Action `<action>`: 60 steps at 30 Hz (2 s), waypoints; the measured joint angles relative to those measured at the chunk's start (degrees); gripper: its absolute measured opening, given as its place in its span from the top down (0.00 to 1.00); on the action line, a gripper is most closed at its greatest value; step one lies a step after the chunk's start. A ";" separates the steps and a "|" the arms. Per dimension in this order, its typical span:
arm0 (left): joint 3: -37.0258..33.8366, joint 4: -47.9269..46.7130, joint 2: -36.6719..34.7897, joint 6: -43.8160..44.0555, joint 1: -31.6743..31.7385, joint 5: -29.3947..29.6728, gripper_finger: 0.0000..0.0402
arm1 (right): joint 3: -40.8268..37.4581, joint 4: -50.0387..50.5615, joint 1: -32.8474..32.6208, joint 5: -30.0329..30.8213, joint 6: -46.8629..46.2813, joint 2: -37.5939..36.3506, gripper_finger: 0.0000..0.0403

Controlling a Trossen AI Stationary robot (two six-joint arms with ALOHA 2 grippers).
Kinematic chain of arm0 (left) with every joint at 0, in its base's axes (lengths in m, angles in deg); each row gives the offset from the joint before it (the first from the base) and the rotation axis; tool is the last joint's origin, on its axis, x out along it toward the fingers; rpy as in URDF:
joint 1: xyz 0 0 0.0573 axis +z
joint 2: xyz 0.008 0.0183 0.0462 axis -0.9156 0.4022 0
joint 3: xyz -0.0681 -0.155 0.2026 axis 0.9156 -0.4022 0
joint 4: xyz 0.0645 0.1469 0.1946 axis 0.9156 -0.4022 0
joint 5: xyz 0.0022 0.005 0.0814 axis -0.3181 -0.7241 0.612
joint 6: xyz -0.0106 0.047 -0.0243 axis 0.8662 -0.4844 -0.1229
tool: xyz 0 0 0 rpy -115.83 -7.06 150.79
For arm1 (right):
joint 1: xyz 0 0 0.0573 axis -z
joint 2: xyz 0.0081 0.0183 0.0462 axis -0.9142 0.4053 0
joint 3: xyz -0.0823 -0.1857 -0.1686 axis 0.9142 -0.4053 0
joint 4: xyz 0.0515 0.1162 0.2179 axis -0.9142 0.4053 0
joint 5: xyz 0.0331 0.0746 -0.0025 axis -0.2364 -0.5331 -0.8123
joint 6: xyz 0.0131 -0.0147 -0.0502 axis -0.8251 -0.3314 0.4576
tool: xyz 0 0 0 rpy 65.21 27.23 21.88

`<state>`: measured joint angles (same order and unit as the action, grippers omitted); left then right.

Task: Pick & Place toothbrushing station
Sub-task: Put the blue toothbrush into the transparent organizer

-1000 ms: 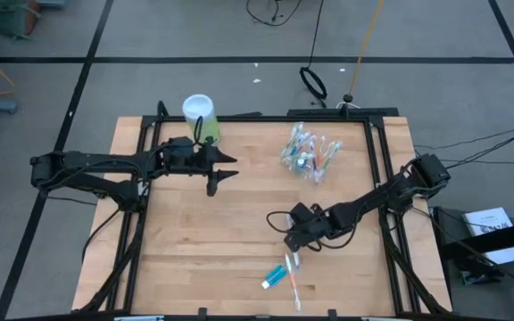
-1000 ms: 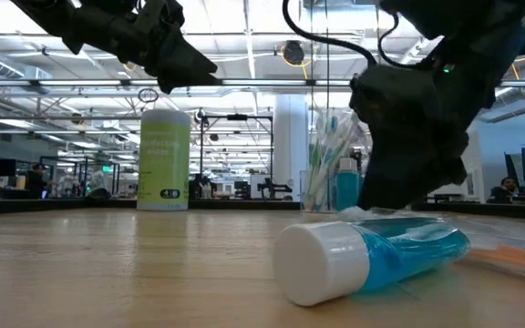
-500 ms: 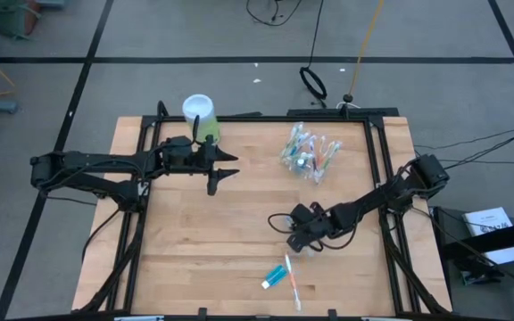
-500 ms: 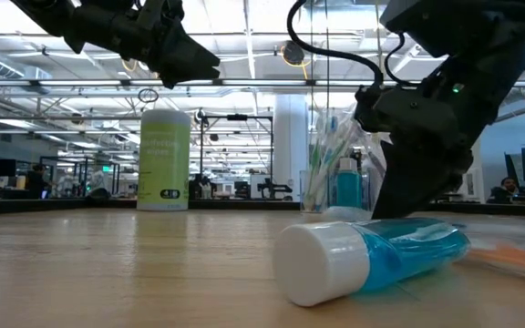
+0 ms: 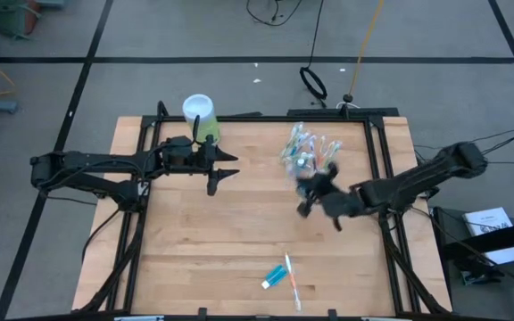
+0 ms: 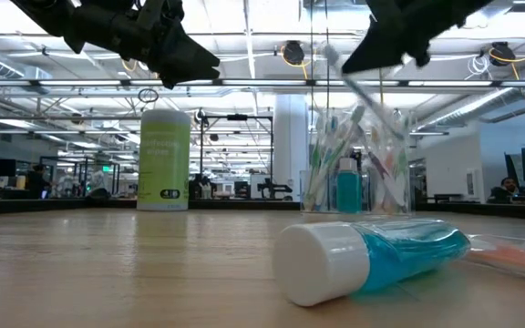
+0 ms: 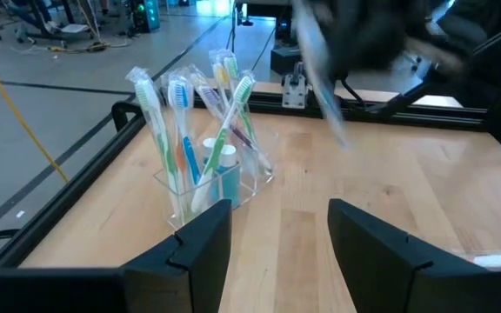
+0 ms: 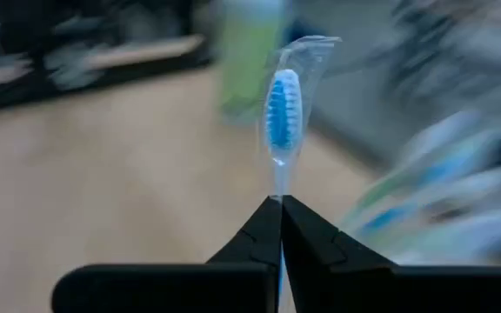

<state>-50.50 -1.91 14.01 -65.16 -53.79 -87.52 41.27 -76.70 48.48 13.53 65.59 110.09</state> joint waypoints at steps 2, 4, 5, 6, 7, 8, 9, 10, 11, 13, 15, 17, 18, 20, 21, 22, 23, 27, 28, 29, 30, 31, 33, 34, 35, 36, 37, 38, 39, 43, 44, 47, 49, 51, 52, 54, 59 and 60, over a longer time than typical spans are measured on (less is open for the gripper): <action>0.00 0.00 0.00 -0.01 0.00 0.00 0.51 | 0.00 0.10 0.55 6.53 4.54 -3.74 1.00; 0.00 0.00 0.00 -0.17 0.00 0.00 0.51 | -0.69 -0.96 0.96 12.61 7.20 -6.68 1.00; 0.00 0.00 0.00 -0.40 0.00 -0.01 0.51 | -1.60 -1.63 1.22 15.59 7.84 -7.70 1.00; 0.01 -0.01 0.00 -0.67 0.00 -0.02 0.51 | -2.86 -2.76 1.60 18.65 8.41 -8.33 1.00; 0.02 -0.01 0.00 -1.00 0.00 -0.02 0.51 | -4.39 -4.44 2.10 21.17 9.18 -8.58 1.00; 0.02 -0.04 0.00 -1.29 0.00 -0.03 0.51 | -6.36 -6.59 2.78 22.94 10.09 -8.67 1.00; 0.03 -0.04 0.00 -1.46 0.00 -0.04 0.51 | -8.55 -9.17 3.53 23.70 11.16 -8.69 1.00; 0.04 -0.04 0.00 -1.46 0.00 -0.04 0.51 | -10.71 -12.51 4.28 24.17 12.13 -8.63 1.00; 0.04 -0.04 0.00 -1.46 0.00 -0.02 0.51 | -13.24 -17.14 5.07 24.44 13.32 -8.23 1.00; 0.04 -0.02 0.00 -1.47 0.00 -0.04 0.51 | -17.76 -27.95 6.89 24.35 19.02 -6.89 1.00; 0.04 -0.04 0.00 -1.49 0.00 -0.04 0.51 | -21.84 -39.92 8.62 23.28 26.29 -5.24 1.00; 0.04 -0.04 0.00 -1.49 0.00 -0.02 0.51 | -25.10 -52.87 10.14 19.98 30.81 -3.69 1.00; 0.04 -0.02 0.00 -1.53 0.00 -0.02 0.51 | -26.31 -58.33 10.82 17.41 32.65 -3.07 1.00; 0.04 -0.04 0.00 -1.53 0.00 -0.02 0.51 | -28.48 -68.15 12.01 12.25 35.55 -1.87 1.00; 0.04 -0.04 0.00 -1.53 0.00 -0.04 0.51 | -29.14 -71.65 12.46 10.64 36.40 -1.48 1.00; 0.04 -0.04 0.00 -1.54 0.00 -0.03 0.51 | -29.67 -74.22 12.88 9.49 36.71 -1.12 1.00; 0.04 -0.04 0.00 -1.53 0.00 -0.04 0.51 | -30.09 -75.47 13.23 9.15 36.69 -0.86 1.00; 0.04 -0.13 0.00 -1.53 0.00 -0.07 0.51 | -31.37 -73.93 14.35 8.25 34.96 0.86 1.00; 0.04 -0.16 0.00 -1.46 0.00 -0.08 0.51 | -31.60 -73.21 14.57 8.28 34.93 1.37 1.00; 0.04 -0.26 0.00 -1.40 -0.04 -0.09 0.51 | -31.84 -72.62 14.69 8.22 34.90 1.93 1.00; 0.04 -0.32 0.00 -1.42 -0.04 -0.09 0.51 | -32.06 -71.89 14.71 8.20 34.84 2.40 1.00; 0.04 -0.33 0.00 -1.44 -0.04 -0.09 0.51 | -32.28 -71.61 14.69 8.11 34.82 2.89 1.00; 0.04 -0.45 0.00 -1.44 -0.04 -0.09 0.51 | -32.54 -71.57 14.13 8.05 34.82 3.89 1.00; 0.04 -0.55 0.00 -1.46 -0.04 -0.09 0.51 | -32.70 -71.52 13.64 8.21 34.82 4.24 1.00; 0.04 -0.63 0.00 -1.46 -0.04 -0.09 0.51 | -32.84 -71.47 13.19 8.63 34.80 4.50 1.00; 0.04 -0.66 0.00 -1.46 -0.04 -0.09 0.51 | -32.85 -71.38 12.60 9.84 34.66 4.63 1.00; 0.04 -0.64 0.00 -1.46 -0.04 -0.09 0.51 | -32.85 -71.08 11.84 11.51 34.37 4.62 1.00; 0.04 -0.66 0.00 -1.44 -0.04 -0.11 0.51 | -32.85 -70.33 11.01 13.44 34.07 4.60 1.00; 0.04 -0.70 0.00 -1.44 -0.04 -0.09 0.51 | -32.85 -69.34 10.01 15.42 33.87 4.60 1.00; 0.04 -1.91 0.00 -1.46 -0.04 -0.09 0.51 | -32.85 -65.95 5.65 20.69 32.25 4.62 1.00; 0.04 -1.98 0.00 -1.46 -0.04 -0.09 0.51 | -32.85 -65.24 4.88 21.58 31.52 4.62 1.00; 0.04 -1.92 0.00 -1.44 -0.04 -0.09 0.51 | -32.85 -64.04 3.79 23.06 28.92 4.62 1.00; 0.04 -1.93 0.00 -1.31 -0.04 -0.09 0.51 | -32.83 -61.61 3.78 23.13 26.63 4.60 1.00; 0.04 -1.92 0.00 -1.29 -0.04 -0.09 0.51 | -32.83 -58.17 4.34 23.13 23.05 4.60 1.00; 0.04 -1.90 0.00 -1.27 -0.04 -0.09 0.51 | -32.83 -56.23 4.63 23.07 20.60 4.60 1.00; 0.04 -1.92 0.00 -1.27 -0.04 -0.09 0.51 | -32.83 -52.36 5.56 21.89 15.50 4.60 1.00; 0.04 -1.90 0.00 -1.27 -0.04 -0.09 0.51 | -32.79 -47.74 9.05 14.13 8.64 4.60 1.00; 0.04 -1.90 0.00 -1.27 -0.04 -0.09 0.51 | -32.79 -47.25 9.78 12.46 7.78 4.60 1.00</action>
<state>-50.46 -3.81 14.01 -66.43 -53.84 -87.61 8.49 -123.95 58.26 25.99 73.37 114.69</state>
